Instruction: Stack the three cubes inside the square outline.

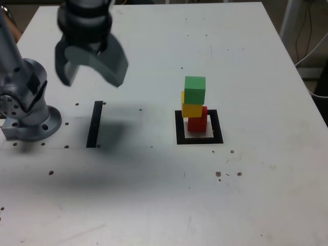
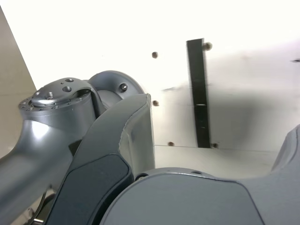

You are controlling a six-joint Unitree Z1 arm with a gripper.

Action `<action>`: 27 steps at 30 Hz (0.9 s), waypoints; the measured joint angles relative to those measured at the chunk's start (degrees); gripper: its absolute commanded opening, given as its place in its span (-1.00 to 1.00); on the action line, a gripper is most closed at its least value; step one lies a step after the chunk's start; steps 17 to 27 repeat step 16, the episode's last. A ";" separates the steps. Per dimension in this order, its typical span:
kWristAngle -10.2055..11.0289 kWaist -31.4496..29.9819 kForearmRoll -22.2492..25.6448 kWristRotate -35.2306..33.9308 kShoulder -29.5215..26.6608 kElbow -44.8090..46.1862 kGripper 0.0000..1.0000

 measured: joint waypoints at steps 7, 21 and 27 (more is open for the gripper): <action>-1.66 -1.47 -9.41 -2.52 -2.88 8.42 0.99; -5.46 -2.69 -14.58 -6.53 -1.01 12.85 0.99; -5.46 -2.69 -14.58 -6.53 -1.01 12.85 0.99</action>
